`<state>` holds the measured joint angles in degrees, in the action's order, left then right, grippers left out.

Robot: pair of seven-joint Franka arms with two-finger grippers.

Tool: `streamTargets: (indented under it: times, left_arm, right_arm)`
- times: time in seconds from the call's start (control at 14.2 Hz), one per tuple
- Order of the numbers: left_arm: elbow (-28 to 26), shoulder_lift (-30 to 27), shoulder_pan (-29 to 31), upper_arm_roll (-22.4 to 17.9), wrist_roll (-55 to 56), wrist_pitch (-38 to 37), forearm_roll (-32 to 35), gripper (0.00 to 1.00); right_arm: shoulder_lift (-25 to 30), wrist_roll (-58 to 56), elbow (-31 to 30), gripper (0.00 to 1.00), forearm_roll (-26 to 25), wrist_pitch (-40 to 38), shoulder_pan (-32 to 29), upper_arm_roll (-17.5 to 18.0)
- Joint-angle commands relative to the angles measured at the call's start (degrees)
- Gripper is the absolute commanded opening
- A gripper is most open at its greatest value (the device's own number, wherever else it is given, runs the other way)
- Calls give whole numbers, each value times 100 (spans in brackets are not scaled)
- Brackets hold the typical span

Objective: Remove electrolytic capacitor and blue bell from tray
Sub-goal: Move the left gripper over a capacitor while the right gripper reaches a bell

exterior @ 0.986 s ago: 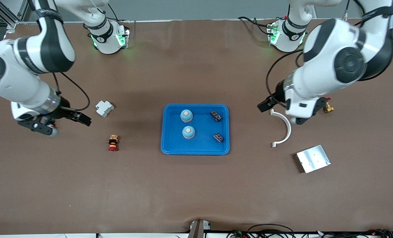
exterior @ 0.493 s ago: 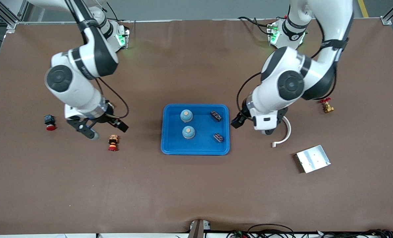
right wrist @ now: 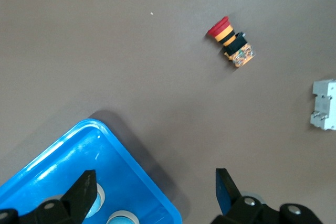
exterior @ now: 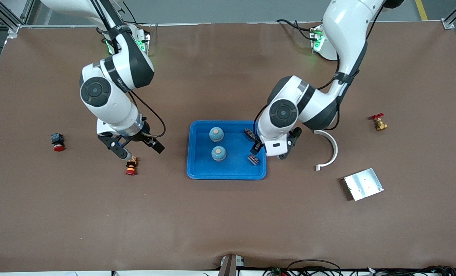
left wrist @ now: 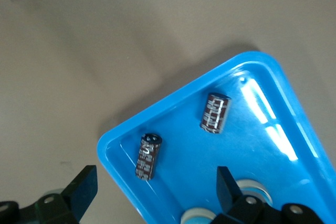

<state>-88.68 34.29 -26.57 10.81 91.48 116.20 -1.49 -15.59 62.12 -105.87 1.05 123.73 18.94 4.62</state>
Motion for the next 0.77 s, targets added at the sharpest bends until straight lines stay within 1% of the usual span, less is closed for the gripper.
streamTargets:
  times: [0.0, 0.28, 0.49, 0.7]
  left_arm:
    - [87, 209, -128, -18, 116, 34, 176, 100]
    - [105, 420, -243, -27, 133, 69, 193, 100]
    - [96, 552, -339, -27, 133, 306, 185, 100]
    - [96, 719, -375, -27, 133, 324, 394, 100]
  right_arm:
    - [-181, 230, 137, 100, 1, 28, 215, -49]
    - [-269, 379, 198, 100, 10, 28, 303, -49]
    - [-410, 616, 321, 100, 10, 28, 461, -49]
    - [-489, 661, 356, 100, 10, 28, 549, -49]
